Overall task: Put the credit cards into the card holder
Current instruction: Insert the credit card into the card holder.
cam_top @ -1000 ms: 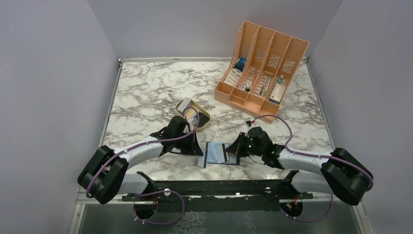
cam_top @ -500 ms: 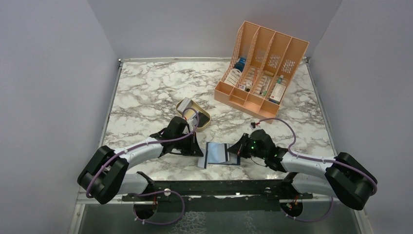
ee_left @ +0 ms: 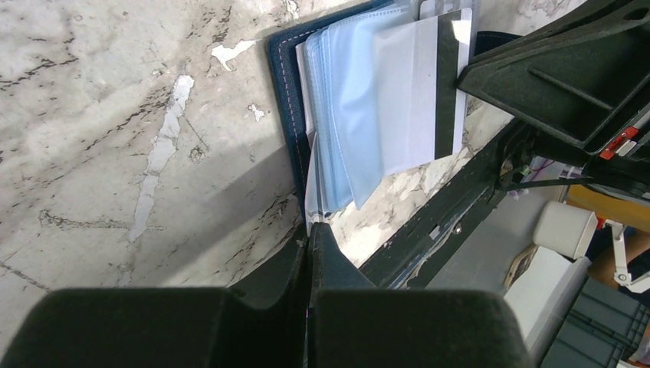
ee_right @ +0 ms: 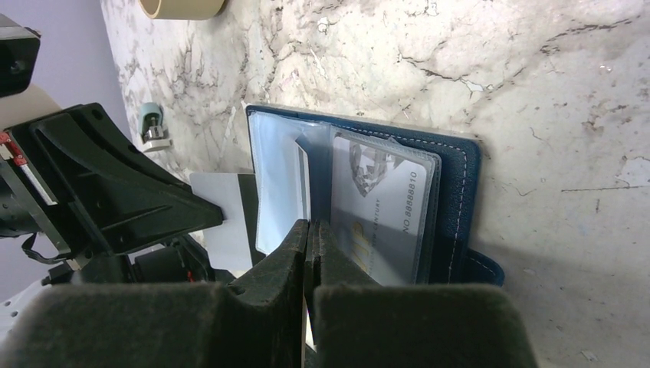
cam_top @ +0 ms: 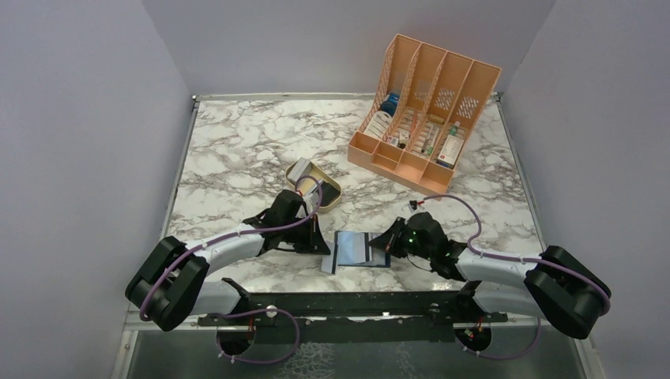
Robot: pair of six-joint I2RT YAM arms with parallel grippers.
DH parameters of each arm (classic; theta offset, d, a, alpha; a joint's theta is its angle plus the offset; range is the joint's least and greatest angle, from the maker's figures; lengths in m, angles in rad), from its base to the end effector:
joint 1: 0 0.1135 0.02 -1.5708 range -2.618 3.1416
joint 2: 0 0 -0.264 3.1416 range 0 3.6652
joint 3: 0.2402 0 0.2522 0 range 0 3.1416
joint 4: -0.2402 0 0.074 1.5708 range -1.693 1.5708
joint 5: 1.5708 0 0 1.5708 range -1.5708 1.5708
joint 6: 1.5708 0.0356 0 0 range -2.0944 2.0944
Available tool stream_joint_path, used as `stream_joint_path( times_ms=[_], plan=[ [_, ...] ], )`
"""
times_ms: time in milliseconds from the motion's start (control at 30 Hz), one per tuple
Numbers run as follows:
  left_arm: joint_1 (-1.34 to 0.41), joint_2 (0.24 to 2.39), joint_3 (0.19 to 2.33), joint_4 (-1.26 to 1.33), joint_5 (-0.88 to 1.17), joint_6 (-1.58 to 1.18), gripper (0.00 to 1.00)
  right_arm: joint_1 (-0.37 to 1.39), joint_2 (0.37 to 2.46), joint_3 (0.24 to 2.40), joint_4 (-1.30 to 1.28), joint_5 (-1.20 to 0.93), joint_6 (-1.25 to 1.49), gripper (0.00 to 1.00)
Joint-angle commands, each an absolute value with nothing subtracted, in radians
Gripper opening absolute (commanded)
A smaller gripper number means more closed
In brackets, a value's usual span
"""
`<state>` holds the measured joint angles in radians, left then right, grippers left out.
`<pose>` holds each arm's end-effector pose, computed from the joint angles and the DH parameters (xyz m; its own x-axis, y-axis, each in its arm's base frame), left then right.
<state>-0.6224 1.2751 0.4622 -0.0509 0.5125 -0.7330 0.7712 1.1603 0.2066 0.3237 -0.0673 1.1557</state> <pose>0.1712 -0.1443 0.1495 -0.9722 -0.0201 -0.2333 0.1566 0.6848 -0.7117 0.1373 0.1368 0.1260 -0.8424 0.4545 -0.2896 0.0904 0.6490 0.7554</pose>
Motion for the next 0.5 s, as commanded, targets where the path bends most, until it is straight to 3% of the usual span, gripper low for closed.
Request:
stream_joint_path(
  times_ms=[0,467],
  plan=[
    [-0.626,1.265,0.455,-0.037,0.542,-0.738,0.0,0.775,1.166,0.194,0.368,-0.028,1.182,0.01],
    [-0.626,1.271,0.445,-0.015,0.56,-0.744,0.0,0.789,1.201,0.188,0.407,-0.022,1.22,0.01]
  ],
)
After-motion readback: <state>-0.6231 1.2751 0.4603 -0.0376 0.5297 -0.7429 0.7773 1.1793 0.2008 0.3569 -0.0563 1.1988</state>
